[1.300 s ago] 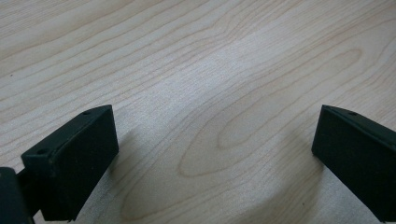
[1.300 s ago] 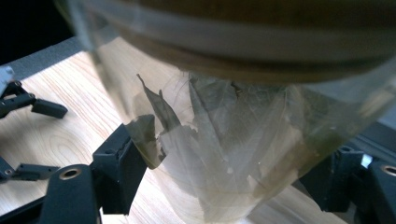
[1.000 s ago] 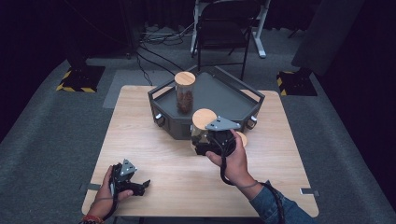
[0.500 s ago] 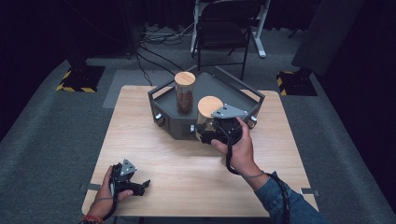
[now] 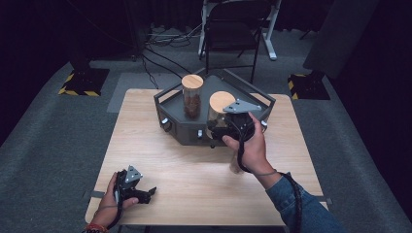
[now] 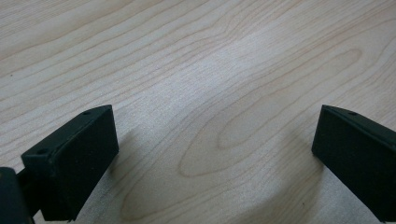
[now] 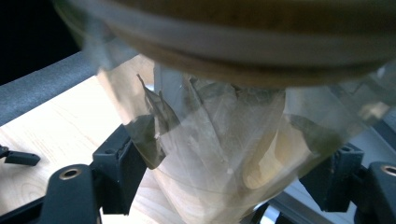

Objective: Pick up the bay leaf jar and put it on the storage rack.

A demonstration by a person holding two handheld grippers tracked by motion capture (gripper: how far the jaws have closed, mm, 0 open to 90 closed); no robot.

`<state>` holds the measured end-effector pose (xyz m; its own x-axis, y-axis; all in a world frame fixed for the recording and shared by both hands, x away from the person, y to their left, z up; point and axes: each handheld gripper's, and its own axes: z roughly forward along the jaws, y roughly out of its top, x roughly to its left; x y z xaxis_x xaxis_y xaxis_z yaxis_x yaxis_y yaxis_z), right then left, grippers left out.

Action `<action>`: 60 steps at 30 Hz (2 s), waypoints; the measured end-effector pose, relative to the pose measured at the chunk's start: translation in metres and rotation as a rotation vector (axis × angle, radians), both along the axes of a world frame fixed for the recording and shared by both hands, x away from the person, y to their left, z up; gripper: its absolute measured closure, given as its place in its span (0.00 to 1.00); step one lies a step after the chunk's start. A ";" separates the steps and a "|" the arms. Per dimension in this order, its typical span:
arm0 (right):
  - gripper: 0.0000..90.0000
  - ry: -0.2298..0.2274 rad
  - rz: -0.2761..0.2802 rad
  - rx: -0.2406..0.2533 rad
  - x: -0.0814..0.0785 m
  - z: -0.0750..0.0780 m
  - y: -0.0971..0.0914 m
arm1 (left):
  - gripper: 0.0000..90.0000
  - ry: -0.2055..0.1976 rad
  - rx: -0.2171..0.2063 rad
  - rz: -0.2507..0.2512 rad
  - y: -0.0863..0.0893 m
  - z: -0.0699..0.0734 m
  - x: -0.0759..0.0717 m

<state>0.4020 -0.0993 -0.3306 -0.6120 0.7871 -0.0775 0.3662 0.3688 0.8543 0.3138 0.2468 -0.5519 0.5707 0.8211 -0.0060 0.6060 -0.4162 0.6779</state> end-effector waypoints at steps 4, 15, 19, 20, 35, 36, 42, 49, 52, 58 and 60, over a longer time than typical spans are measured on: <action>0.28 0.001 -0.005 0.001 0.003 0.003 -0.001 | 0.00 0.000 0.000 0.000 0.000 0.000 0.000; 0.28 -0.019 -0.028 0.012 0.018 0.010 -0.001 | 0.00 0.001 0.000 0.001 0.000 0.000 0.000; 0.28 -0.017 -0.030 0.014 0.024 0.009 -0.002 | 0.00 0.000 0.000 0.000 0.000 0.000 0.000; 0.28 -0.013 -0.029 0.016 0.026 0.009 -0.002 | 0.00 0.000 0.000 0.000 0.000 0.000 0.000; 0.28 -0.014 -0.047 -0.002 0.053 0.006 -0.001 | 0.00 0.000 0.000 0.001 0.000 0.000 0.000; 0.28 -0.014 -0.048 -0.003 0.054 0.005 -0.001 | 0.00 0.000 0.001 0.000 0.000 0.000 0.000; 0.28 -0.015 -0.060 -0.003 0.063 0.002 -0.003 | 0.00 -0.001 0.001 0.000 0.000 0.000 0.000; 0.28 -0.010 -0.072 -0.015 0.072 -0.003 -0.004 | 0.00 -0.001 0.001 0.000 0.000 0.000 0.000; 0.28 -0.004 -0.073 -0.009 0.076 -0.004 -0.005 | 0.00 0.000 0.001 0.000 0.000 0.000 0.000; 0.28 -0.002 -0.076 -0.028 0.085 -0.009 -0.005 | 0.00 -0.001 0.001 0.000 0.000 0.000 0.000; 0.28 -0.003 -0.072 -0.029 0.086 -0.010 -0.004 | 0.00 0.000 0.001 0.000 0.000 0.000 0.000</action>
